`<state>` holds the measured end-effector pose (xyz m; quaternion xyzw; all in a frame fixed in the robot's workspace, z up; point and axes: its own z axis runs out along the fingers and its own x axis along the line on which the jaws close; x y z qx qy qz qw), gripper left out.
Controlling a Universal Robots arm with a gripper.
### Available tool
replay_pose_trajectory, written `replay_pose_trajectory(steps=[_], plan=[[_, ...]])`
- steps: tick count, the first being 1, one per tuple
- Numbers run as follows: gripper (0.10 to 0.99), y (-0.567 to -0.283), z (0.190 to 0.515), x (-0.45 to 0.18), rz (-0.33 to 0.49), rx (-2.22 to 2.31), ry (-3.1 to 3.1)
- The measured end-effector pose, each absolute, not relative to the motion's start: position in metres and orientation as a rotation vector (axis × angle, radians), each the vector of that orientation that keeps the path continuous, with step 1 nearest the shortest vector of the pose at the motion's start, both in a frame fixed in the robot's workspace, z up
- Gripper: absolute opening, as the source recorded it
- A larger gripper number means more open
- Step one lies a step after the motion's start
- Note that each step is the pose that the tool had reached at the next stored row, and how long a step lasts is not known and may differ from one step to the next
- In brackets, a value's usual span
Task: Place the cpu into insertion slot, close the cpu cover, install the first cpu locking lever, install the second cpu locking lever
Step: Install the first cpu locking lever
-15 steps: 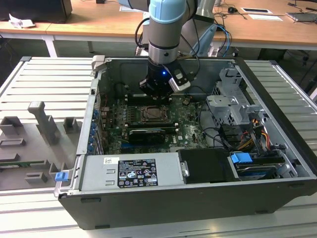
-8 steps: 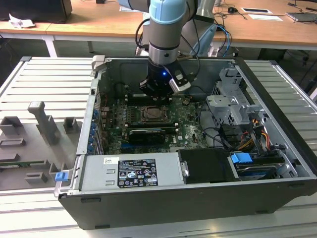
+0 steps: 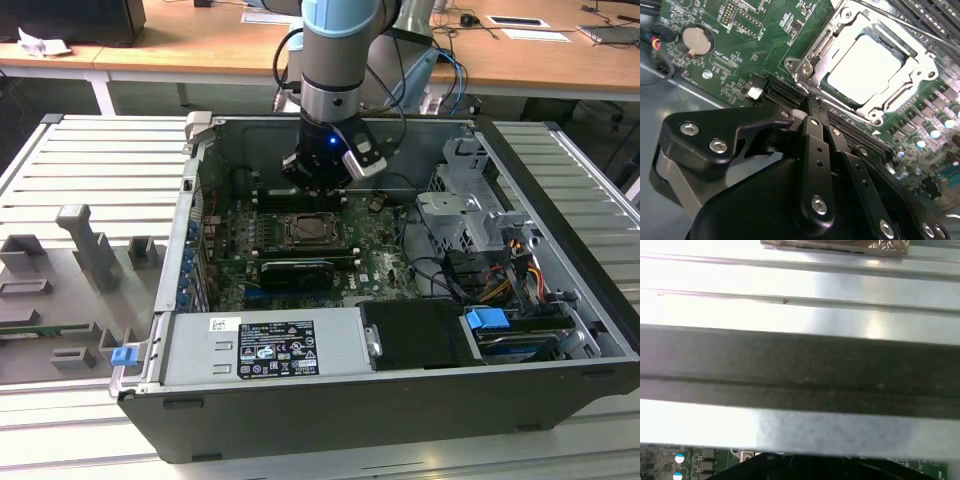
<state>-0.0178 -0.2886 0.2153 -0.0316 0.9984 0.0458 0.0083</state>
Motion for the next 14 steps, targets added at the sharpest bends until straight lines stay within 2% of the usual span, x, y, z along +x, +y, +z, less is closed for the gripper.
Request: replay_pose_trajectory(steps=[14], plan=[[0.106,-0.2961,0.2151,-0.0178,0.143,-0.099,3.120]])
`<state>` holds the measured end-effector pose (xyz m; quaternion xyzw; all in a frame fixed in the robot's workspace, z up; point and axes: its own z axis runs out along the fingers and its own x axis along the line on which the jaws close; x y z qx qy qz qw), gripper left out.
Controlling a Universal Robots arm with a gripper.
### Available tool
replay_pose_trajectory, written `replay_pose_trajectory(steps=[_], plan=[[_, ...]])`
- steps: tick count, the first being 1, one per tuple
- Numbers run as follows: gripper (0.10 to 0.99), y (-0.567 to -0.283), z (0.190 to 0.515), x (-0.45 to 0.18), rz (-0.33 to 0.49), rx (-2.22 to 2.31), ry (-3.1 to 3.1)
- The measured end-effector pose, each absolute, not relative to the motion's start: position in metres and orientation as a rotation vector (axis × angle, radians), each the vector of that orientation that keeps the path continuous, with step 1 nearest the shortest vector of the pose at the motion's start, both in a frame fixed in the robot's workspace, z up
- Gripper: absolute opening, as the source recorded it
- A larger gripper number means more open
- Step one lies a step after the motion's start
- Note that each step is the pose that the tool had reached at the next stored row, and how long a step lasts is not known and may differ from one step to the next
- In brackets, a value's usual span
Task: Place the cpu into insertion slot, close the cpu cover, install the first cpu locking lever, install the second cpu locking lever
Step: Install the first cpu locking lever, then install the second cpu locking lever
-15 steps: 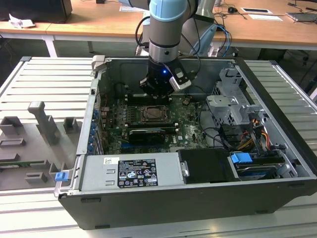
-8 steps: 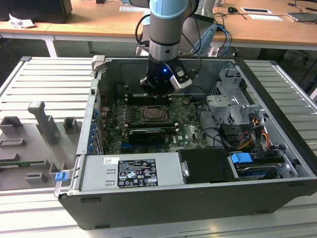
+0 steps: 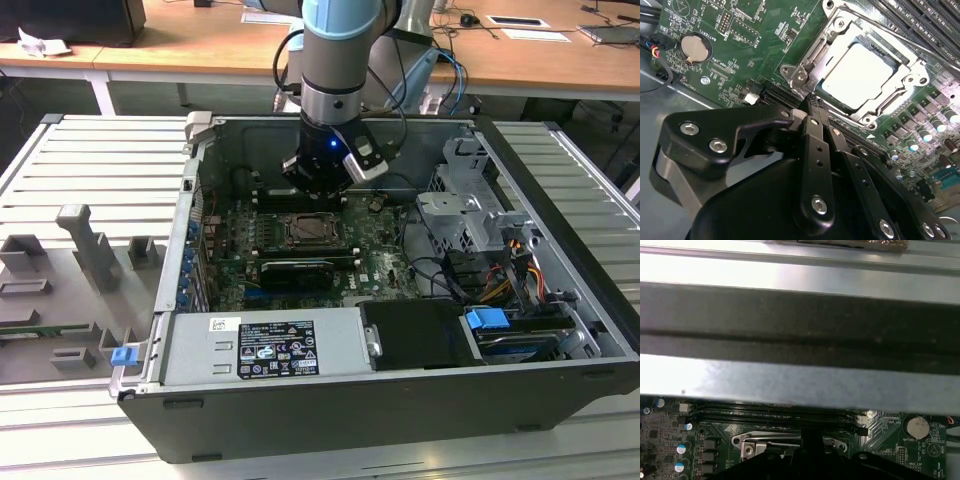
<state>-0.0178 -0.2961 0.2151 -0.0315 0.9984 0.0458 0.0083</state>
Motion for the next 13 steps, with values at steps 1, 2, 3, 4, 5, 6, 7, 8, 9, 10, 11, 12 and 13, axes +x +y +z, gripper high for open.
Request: replay_pose_trajectory(steps=[1,2,3,4,5,6,7,8,9,10,11,12,13], plan=[[0.106,-0.296,0.215,-0.018,0.143,-0.099,3.120],[0.106,-0.298,0.215,-0.018,0.143,-0.099,3.120],[0.106,-0.299,0.215,-0.018,0.143,-0.099,3.120],[0.106,-0.301,0.215,-0.018,0.143,-0.099,3.120],[0.106,-0.303,0.215,-0.018,0.143,-0.099,3.120],[0.106,-0.306,0.215,-0.018,0.143,-0.099,3.120],[0.106,-0.308,0.215,-0.018,0.143,-0.099,3.120],[0.106,-0.310,0.215,-0.018,0.143,-0.099,3.120],[0.106,-0.311,0.216,-0.018,0.143,-0.099,3.120],[0.106,-0.311,0.217,-0.018,0.143,-0.099,3.120],[0.106,-0.311,0.218,-0.018,0.143,-0.098,3.120],[0.106,-0.311,0.220,-0.018,0.143,-0.098,3.120],[0.106,-0.311,0.224,-0.018,0.143,-0.099,3.120]])
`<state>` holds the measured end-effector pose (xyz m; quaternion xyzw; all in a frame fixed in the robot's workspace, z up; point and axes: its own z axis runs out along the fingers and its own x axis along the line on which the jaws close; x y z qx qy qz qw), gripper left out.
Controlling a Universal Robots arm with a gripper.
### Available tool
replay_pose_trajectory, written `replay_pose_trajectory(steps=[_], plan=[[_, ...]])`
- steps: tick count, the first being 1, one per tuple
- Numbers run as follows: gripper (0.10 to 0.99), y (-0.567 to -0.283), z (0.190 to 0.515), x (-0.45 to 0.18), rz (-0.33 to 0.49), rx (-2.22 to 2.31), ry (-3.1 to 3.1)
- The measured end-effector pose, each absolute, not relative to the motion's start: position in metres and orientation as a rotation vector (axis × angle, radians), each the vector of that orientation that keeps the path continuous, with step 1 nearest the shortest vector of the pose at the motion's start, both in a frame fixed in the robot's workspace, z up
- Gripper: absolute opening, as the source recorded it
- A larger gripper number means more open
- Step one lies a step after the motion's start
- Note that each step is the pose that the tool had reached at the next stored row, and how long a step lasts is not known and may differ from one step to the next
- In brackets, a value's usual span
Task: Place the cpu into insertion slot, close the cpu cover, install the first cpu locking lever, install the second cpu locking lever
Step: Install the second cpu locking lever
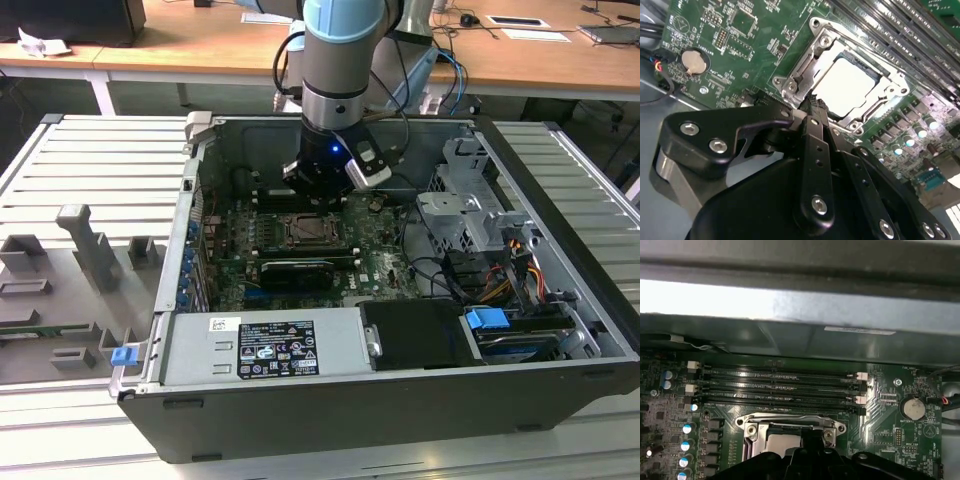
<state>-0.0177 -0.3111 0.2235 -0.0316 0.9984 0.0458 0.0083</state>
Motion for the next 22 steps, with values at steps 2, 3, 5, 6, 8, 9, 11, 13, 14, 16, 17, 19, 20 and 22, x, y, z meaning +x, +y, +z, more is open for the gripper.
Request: replay_pose_trajectory(steps=[2,3,5,6,8,9,11,13,14,16,17,19,20,22], plan=[[0.106,-0.314,0.224,-0.018,0.143,-0.099,3.120],[0.106,-0.315,0.224,-0.018,0.143,-0.099,3.120],[0.106,-0.316,0.224,-0.018,0.143,-0.099,3.120],[0.106,-0.316,0.224,-0.018,0.143,-0.099,3.120],[0.106,-0.317,0.224,-0.018,0.143,-0.099,3.120],[0.106,-0.317,0.224,-0.018,0.143,-0.099,3.120],[0.106,-0.319,0.224,-0.018,0.143,-0.099,3.120],[0.106,-0.319,0.224,-0.018,0.143,-0.099,3.120],[0.106,-0.320,0.224,-0.018,0.143,-0.099,3.120],[0.106,-0.320,0.224,-0.018,0.143,-0.099,3.120],[0.106,-0.321,0.224,-0.018,0.143,-0.099,3.120],[0.106,-0.322,0.224,-0.018,0.143,-0.099,3.120],[0.106,-0.322,0.224,-0.018,0.143,-0.099,3.120],[0.106,-0.323,0.224,-0.018,0.143,-0.099,3.120]])
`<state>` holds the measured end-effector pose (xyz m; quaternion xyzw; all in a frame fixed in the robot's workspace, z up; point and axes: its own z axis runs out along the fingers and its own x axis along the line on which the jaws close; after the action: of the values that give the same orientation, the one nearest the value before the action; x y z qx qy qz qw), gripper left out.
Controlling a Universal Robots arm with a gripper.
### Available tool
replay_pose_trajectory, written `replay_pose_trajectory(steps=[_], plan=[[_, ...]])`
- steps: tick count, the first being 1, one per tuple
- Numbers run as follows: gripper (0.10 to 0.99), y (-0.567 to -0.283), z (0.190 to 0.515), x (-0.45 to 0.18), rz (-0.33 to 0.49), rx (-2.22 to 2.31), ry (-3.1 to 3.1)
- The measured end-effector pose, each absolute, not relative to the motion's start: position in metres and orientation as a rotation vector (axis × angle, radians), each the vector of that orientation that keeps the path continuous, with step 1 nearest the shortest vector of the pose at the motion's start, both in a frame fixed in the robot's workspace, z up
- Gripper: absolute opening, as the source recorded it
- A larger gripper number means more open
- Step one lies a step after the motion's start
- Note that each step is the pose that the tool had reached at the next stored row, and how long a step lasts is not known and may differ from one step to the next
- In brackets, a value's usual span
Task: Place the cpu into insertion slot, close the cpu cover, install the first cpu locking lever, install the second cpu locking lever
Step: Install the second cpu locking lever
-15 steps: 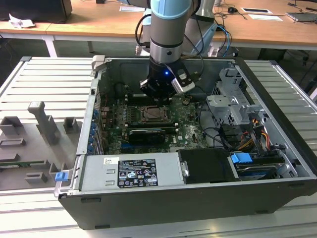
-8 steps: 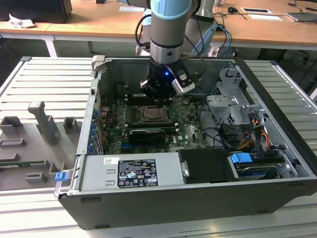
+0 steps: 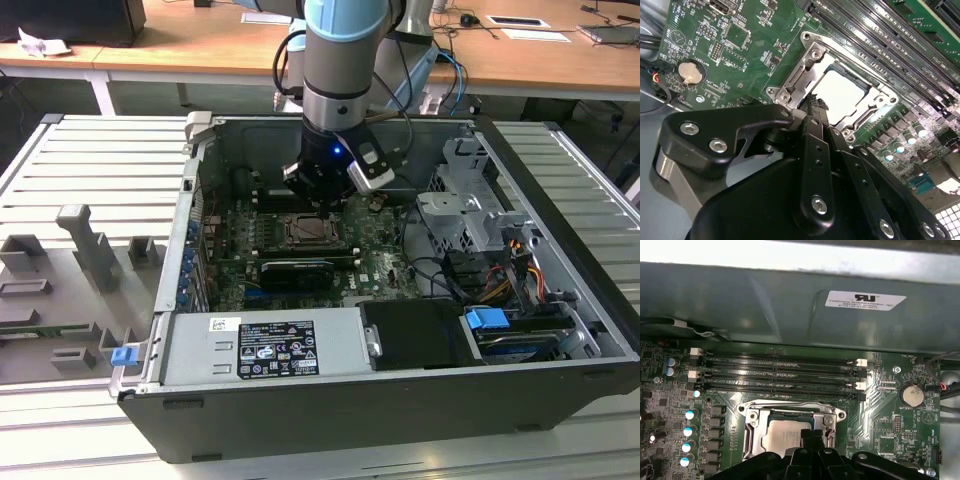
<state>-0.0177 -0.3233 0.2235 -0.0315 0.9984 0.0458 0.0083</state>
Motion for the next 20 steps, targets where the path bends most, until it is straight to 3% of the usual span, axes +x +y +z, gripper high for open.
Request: replay_pose_trajectory(steps=[20], plan=[[0.106,-0.340,0.237,-0.018,0.145,-0.099,3.120]])
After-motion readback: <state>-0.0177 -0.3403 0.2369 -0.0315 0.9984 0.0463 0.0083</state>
